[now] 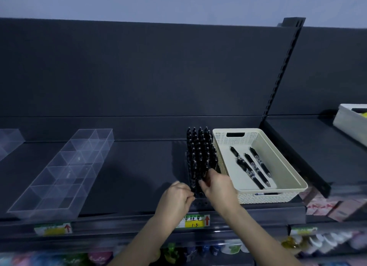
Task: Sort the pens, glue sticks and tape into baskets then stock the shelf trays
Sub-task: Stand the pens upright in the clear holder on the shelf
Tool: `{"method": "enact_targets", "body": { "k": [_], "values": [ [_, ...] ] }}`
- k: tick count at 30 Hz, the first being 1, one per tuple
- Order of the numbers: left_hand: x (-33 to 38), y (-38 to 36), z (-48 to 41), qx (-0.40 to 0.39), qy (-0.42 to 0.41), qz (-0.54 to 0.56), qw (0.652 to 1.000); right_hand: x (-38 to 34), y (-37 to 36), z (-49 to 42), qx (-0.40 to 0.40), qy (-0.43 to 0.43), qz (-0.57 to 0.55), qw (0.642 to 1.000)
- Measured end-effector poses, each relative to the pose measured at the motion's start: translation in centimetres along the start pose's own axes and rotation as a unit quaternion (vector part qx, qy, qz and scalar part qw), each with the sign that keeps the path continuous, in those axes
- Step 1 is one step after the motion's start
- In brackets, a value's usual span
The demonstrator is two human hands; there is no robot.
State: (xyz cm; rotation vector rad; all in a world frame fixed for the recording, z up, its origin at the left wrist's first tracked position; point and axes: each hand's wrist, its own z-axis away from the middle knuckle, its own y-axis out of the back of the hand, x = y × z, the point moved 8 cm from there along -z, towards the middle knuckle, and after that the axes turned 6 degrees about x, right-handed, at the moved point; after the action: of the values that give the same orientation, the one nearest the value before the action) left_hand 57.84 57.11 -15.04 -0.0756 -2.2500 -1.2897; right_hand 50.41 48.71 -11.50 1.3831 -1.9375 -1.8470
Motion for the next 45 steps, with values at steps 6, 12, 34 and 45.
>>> {"method": "enact_targets", "body": {
  "k": [6,12,34,45],
  "values": [
    [0.0,0.0,0.0,-0.008,-0.005,-0.002,1.000,-1.2,-0.5,0.3,0.000,0.011,0.052,0.999],
    [0.2,0.2,-0.1,-0.021,0.019,-0.020,0.999,-0.6,-0.5,0.1,-0.008,0.011,0.011,1.000],
    [12.3,-12.2,-12.6,-0.254,0.209,-0.137,0.934,17.6,7.8,-5.8,-0.186,-0.018,0.012,0.982],
    [9.6,-16.2,-11.1,-0.499,0.101,-0.122,0.852,18.3,2.5,-7.3,-0.347,-0.006,0.109,0.931]
  ]
}}
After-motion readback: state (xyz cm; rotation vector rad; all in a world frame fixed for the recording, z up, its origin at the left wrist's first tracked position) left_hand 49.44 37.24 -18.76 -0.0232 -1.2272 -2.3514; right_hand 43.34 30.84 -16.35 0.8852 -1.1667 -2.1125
